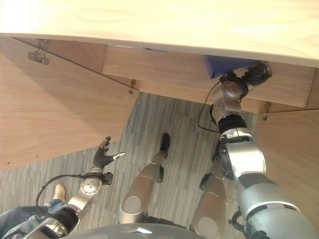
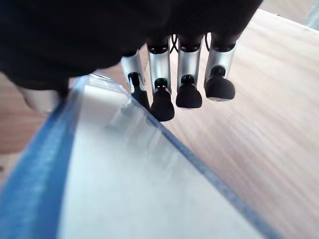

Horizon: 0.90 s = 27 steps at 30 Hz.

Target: Put the empty folder in the office cabinet

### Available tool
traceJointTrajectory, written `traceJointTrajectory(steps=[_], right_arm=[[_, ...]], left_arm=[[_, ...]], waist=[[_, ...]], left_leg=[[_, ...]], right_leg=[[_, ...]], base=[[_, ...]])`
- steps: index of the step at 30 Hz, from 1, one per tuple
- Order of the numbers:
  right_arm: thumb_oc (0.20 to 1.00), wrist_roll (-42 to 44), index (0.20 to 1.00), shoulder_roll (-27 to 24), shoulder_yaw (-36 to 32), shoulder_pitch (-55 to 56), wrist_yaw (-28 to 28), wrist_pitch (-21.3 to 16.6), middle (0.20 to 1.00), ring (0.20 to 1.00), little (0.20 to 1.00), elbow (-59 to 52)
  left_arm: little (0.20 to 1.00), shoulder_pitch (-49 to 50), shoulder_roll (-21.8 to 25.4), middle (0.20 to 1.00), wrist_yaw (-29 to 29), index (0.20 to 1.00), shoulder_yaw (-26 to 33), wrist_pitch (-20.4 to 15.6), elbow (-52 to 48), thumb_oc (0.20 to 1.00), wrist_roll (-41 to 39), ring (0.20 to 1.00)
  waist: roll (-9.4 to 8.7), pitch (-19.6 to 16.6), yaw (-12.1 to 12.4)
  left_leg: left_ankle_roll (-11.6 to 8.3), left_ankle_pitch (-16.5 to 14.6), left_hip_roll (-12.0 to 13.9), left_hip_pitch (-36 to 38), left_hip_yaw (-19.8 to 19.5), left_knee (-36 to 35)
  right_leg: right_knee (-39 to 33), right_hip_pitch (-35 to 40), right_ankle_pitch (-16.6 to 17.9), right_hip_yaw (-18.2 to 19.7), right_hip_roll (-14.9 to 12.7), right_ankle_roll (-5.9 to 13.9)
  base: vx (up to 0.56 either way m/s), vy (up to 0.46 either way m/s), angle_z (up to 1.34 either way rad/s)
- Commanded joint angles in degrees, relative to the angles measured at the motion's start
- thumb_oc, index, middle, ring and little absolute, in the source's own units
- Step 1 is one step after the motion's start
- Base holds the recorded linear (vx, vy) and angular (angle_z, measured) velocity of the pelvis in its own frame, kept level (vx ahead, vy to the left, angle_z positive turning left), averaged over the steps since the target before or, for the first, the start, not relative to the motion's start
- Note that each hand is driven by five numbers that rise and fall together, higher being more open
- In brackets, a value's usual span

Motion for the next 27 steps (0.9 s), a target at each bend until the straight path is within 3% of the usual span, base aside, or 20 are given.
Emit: traceJointTrajectory(steps=[1, 6, 9, 17, 27], right_arm=[[0.2, -0.1, 0.2, -0.1, 1.0, -4.9, -1.4, -7.0, 0.2, 0.2, 0.2, -4.3], [0.2, 2.0, 0.2, 1.7, -0.2, -8.0, -2.6, -8.7, 0.2, 0.2, 0.2, -1.6], [0.2, 3.1, 0.2, 0.4, -0.3, -9.3, -1.3, -7.7, 0.2, 0.2, 0.2, 0.6], [0.2, 12.8, 0.2, -8.7, -0.1, -19.1, 3.6, -4.7, 0.2, 0.2, 0.2, 13.8], [0.2, 14.8, 0.2, -18.3, 5.7, -25.3, 5.4, -1.7, 0.2, 0.2, 0.2, 18.8]], left_arm=[[1.0, -1.9, 1.9, 1.0, 2.4, 1.0, -3.0, -0.5, 2.0, 1.0, 2.7, 1.0], [1.0, -3.1, 1.8, 1.0, 2.7, 1.0, -4.4, -0.7, 2.8, 1.0, 3.3, 1.0], [1.0, -3.6, 2.3, 1.0, 2.6, 1.0, -4.6, -1.2, 2.7, 1.0, 3.6, 1.0], [1.0, -5.6, 2.3, 1.0, 2.7, 1.0, -6.2, -1.8, 3.6, 1.0, 3.3, 1.0], [1.0, -4.0, 2.9, 1.0, 2.6, 1.0, -6.0, -1.6, 1.9, 1.0, 2.2, 1.0]], waist=[[-0.48, -3.1, 1.5], [0.0, -3.5, 2.3], [0.52, -3.4, 2.9], [2.13, -3.2, 4.9], [5.11, -2.5, 7.2]], left_leg=[[-1.39, -11.0, 1.6, 1.9, -1.7, 7.2], [-1.1, -11.3, 0.3, 0.9, -2.1, 7.7], [-0.95, -11.4, -0.8, 0.0, -2.5, 8.3], [-1.0, -10.4, -2.0, -3.2, -3.1, 8.2], [-2.01, -8.8, 0.2, -6.8, -4.1, 6.8]], right_leg=[[3.2, -1.5, -1.4, 1.5, -5.0, 5.65], [2.9, -1.0, -1.1, 1.0, -5.9, 5.91], [2.9, -1.0, -0.8, 0.7, -6.9, 6.19], [3.6, -3.8, -0.6, 0.5, -8.1, 6.76], [8.2, -10.2, -3.7, 1.1, -6.7, 6.12]], base=[[-0.01, 0.024, -0.05], [-0.02, 0.009, 0.03], [-0.04, 0.019, 0.13], [-0.02, 0.009, 0.22], [0.01, -0.039, 0.01]])
